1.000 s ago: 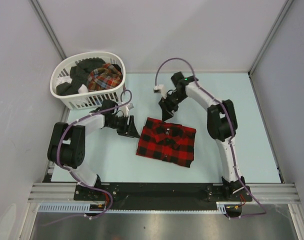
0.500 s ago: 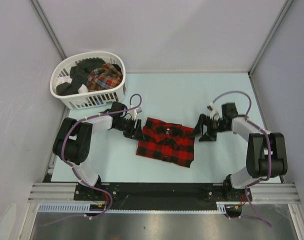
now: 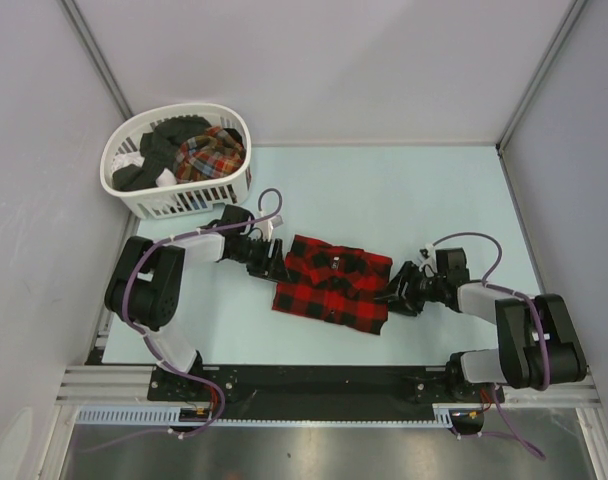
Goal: Fold and stack the long sleeve shirts
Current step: Fold the shirt, then neatly place the folded shirt to the corner
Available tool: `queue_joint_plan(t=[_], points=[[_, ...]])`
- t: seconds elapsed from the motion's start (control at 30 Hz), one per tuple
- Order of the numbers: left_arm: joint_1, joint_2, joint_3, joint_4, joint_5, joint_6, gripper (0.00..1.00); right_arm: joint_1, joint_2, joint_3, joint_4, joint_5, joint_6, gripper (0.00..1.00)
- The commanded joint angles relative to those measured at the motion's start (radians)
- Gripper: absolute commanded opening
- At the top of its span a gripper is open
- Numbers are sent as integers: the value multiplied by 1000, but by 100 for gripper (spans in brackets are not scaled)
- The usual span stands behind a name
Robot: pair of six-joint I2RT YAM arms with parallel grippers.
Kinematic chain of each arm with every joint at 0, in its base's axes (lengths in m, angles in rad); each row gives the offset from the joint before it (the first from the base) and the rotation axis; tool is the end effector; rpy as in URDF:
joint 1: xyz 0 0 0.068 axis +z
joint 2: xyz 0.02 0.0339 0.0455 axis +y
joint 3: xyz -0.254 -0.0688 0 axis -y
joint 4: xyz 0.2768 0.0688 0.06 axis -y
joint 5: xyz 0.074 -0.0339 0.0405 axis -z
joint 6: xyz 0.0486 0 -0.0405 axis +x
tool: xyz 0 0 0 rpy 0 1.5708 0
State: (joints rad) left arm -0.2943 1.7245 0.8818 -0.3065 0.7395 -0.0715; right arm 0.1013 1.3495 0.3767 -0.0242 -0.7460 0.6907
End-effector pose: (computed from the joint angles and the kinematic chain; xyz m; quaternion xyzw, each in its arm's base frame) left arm 0.3090 -0.1279 0.0975 0.1765 0.8977 -0.3830 0.1276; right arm 0.2247 0.0560 0.0742 0.1607 0.8846 0.4241 0.1083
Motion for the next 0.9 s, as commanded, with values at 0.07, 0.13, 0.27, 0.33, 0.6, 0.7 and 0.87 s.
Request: queue_joint_plan(t=[0.07,0.13,0.27,0.33,0.6,0.7,0.87], points=[[3,-34,3,27,18,-10,57,26,98,48,150,191,38,33],[7,-39,2,27,18,-10,57,9,103,103,121,212,18,19],[18,-45,8,24,21,-1,60,-18,129,267,26,250,-78,0],[20,-43,28,7,9,9,63,-25,192,368,-77,280,-210,0],[23,-19,141,-161,-11,113,83,-155,476,796,-232,375,-522,0],[27,-35,180,-193,-2,142,99,-233,594,936,-240,395,-571,0],[27,-92,197,-218,9,180,99,-351,740,1117,-224,384,-600,0]])
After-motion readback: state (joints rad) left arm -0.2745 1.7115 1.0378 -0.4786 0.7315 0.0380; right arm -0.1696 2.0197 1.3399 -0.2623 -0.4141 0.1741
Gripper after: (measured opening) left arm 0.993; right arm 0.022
